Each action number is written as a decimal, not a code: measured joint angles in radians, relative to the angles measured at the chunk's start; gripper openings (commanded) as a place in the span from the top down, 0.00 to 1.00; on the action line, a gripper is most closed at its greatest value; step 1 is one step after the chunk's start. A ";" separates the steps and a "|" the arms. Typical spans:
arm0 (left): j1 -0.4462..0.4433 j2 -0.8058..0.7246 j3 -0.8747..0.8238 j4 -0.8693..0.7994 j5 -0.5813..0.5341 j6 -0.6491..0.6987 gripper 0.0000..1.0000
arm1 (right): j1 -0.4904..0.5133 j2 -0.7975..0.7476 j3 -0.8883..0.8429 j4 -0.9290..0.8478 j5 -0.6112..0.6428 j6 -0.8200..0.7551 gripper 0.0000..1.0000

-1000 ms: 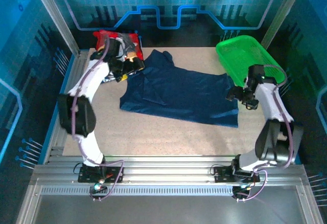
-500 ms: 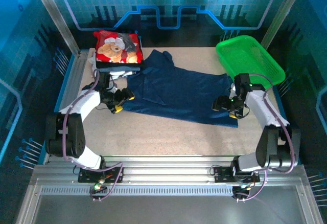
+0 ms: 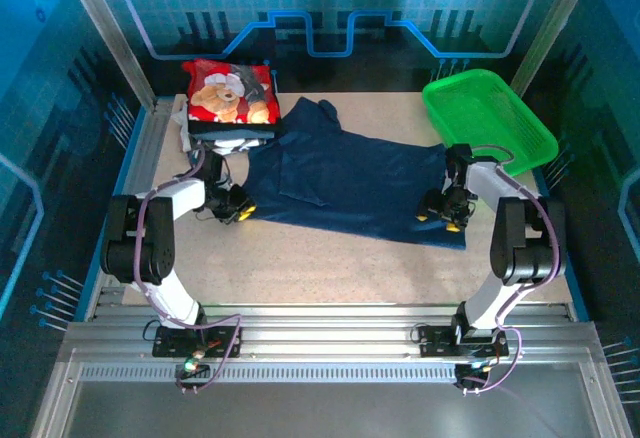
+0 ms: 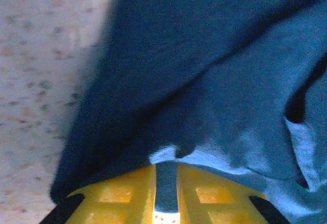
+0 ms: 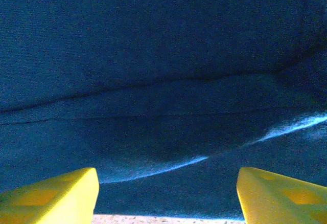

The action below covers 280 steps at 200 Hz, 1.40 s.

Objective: Fold and stack the t-shirts

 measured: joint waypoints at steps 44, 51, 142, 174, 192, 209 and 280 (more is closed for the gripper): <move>0.052 -0.088 -0.096 -0.021 -0.058 -0.003 0.91 | -0.001 0.013 -0.027 0.000 0.078 0.031 0.22; 0.062 -0.110 -0.115 -0.026 -0.068 -0.003 0.92 | -0.001 0.013 -0.037 -0.001 0.086 0.038 0.22; 0.100 -0.452 -0.370 -0.150 -0.124 -0.060 0.91 | -0.002 -0.074 -0.175 0.002 0.106 0.068 0.17; 0.101 -0.623 -0.414 -0.256 -0.162 -0.092 0.89 | -0.002 -0.152 -0.251 0.000 0.110 0.075 0.09; 0.101 -0.693 -0.415 -0.286 -0.161 -0.108 0.84 | 0.000 -0.195 -0.269 -0.008 0.102 0.071 0.07; 0.100 -0.761 -0.405 -0.318 -0.156 -0.130 0.67 | 0.010 -0.244 -0.269 -0.010 0.083 0.056 0.04; -0.193 -0.596 -0.028 -0.247 -0.086 -0.158 0.34 | 0.109 -0.492 -0.159 -0.006 -0.072 -0.066 0.00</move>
